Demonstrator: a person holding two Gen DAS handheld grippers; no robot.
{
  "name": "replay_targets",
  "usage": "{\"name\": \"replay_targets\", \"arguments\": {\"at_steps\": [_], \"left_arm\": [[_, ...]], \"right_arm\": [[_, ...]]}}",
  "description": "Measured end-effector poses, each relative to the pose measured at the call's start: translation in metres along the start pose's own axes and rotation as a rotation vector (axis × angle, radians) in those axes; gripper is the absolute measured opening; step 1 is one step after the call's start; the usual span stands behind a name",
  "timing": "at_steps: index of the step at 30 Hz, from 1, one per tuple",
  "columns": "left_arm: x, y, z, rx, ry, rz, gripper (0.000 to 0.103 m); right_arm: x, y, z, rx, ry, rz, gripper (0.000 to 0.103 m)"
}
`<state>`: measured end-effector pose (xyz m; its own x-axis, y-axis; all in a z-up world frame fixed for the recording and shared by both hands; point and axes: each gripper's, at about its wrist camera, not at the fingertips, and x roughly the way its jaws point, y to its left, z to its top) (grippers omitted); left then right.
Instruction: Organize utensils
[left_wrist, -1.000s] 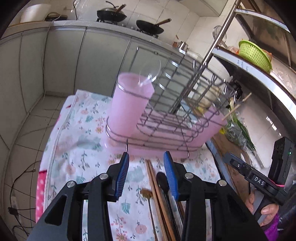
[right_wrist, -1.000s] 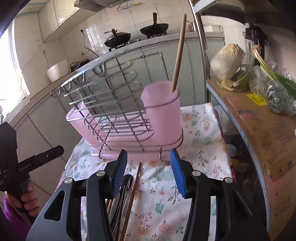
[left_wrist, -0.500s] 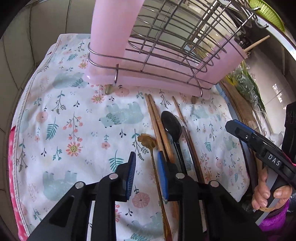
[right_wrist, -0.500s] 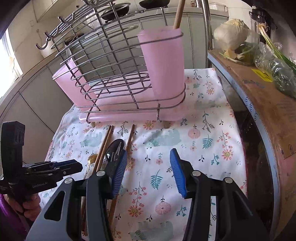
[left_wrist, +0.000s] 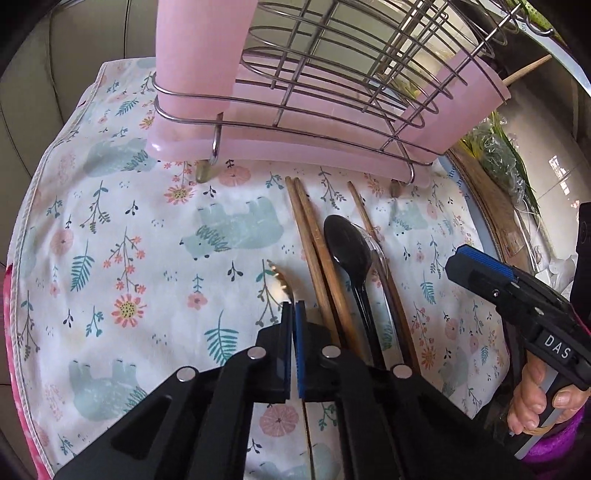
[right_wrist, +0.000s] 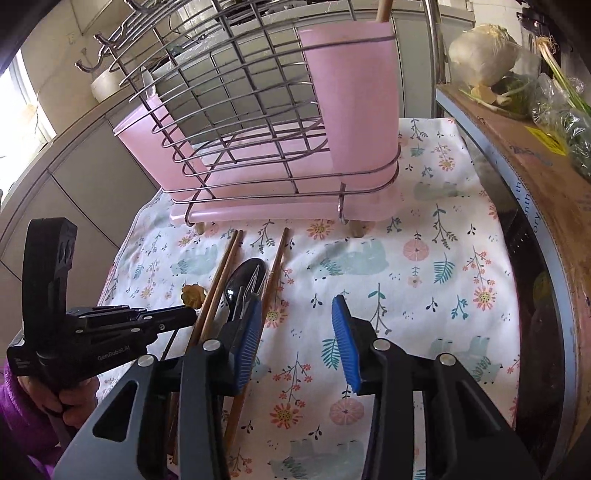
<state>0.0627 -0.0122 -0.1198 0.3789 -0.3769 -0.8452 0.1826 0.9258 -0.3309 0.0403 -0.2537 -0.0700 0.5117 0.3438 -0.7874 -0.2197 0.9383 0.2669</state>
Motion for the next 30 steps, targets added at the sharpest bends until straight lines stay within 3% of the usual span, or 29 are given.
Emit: {"name": "replay_targets", "arguments": {"at_steps": [9,19,30], "left_arm": [[-0.026,0.022,-0.002,-0.054,-0.065,0.002,0.001],[-0.037,0.035,-0.005,-0.079,-0.078,-0.015,0.001],[-0.039,0.037,-0.004,-0.084,-0.091,-0.021,0.001]], "right_arm": [[0.019,0.025,-0.007,-0.038,0.082,0.087,0.02],[0.043,0.056,-0.009,-0.132,0.133,-0.004,0.008],[0.021,0.016,-0.005,0.024,0.079,-0.012,0.005]]}}
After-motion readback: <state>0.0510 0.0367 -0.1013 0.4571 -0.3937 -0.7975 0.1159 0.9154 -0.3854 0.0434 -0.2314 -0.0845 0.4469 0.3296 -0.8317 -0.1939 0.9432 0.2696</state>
